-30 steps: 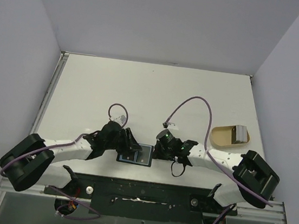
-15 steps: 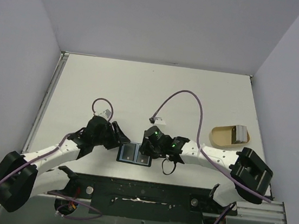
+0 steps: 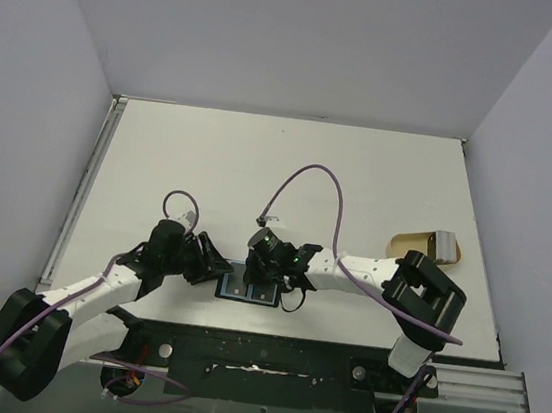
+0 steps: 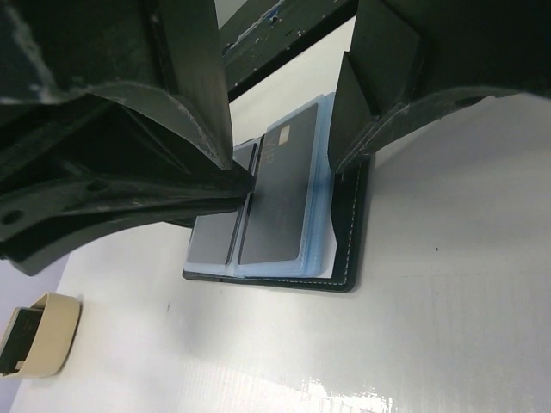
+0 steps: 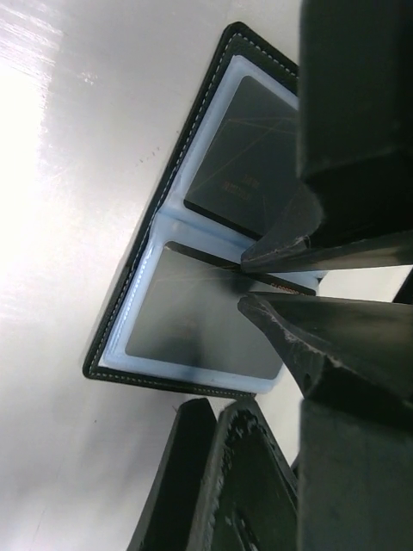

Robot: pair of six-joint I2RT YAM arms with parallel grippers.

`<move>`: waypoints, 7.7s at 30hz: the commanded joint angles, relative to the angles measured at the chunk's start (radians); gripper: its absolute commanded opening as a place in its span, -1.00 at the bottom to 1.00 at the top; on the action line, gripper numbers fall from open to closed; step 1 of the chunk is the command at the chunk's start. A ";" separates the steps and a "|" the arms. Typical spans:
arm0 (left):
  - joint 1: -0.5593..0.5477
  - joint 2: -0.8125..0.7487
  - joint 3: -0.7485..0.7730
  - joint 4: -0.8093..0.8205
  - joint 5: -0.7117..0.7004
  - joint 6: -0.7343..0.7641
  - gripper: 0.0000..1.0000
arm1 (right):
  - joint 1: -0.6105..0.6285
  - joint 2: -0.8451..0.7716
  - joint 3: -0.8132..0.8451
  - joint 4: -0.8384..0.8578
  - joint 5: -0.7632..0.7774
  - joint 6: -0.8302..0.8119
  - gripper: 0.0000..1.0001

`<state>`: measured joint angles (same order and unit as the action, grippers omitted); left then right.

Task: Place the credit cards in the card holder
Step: Turn over the card slot in the card holder, then pick up the credit card from the storage box.

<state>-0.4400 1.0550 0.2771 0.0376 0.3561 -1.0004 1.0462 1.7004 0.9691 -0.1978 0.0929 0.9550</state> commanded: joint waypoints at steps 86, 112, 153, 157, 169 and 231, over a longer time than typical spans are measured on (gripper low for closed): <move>0.008 0.098 -0.098 0.387 0.137 -0.092 -0.17 | -0.036 -0.039 -0.145 0.059 -0.024 0.045 -0.85; 0.000 0.106 -0.083 0.344 0.095 -0.034 -0.17 | -0.040 -0.020 -0.138 0.056 -0.025 0.041 -0.85; -0.238 0.220 0.086 0.411 0.041 -0.126 -0.31 | -0.111 -0.443 -0.292 -0.147 0.187 0.021 -0.43; -0.261 0.263 0.109 0.432 0.040 -0.125 -0.31 | -0.120 -0.473 -0.297 -0.152 0.193 0.010 -0.40; -0.310 0.326 0.158 0.433 0.038 -0.102 -0.29 | -0.312 -0.533 -0.196 -0.282 0.248 -0.212 -0.32; -0.139 -0.016 0.170 -0.098 0.037 0.204 -0.18 | -1.149 0.037 0.219 -0.421 0.611 -0.880 -0.27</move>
<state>-0.5922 1.0603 0.4473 -0.1173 0.3500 -0.8173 -0.0864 1.7458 1.1465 -0.6197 0.6216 0.0933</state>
